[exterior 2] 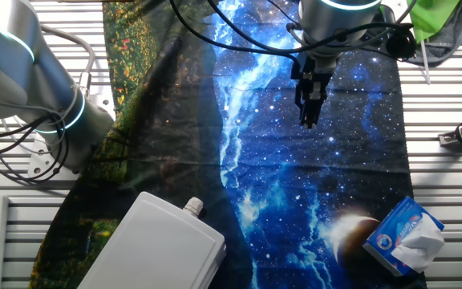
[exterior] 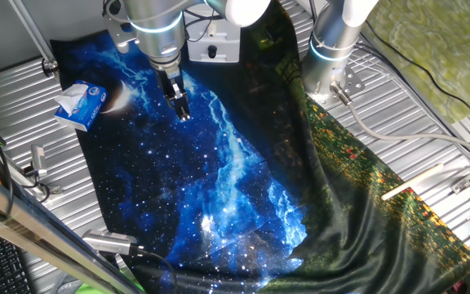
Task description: Grasp the handle and open the drawer
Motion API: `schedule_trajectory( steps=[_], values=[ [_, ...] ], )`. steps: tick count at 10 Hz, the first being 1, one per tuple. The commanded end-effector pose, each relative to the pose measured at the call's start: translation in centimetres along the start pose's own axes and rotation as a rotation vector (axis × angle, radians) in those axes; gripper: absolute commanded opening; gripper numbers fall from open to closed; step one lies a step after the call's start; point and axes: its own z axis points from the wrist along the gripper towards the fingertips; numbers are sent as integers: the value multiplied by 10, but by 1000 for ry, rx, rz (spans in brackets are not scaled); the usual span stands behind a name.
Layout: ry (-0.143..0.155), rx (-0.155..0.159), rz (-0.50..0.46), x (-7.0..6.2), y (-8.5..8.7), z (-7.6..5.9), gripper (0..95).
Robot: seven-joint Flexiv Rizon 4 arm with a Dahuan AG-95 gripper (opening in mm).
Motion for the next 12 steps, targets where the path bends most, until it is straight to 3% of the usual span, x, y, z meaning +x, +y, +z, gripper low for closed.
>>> schedule_trajectory(
  steps=[1, 12],
  values=[
    [-46, -8, -274, 0, -1, 0, 0],
    [-32, -9, -298, 0, 0, 0, 0]
  ],
)
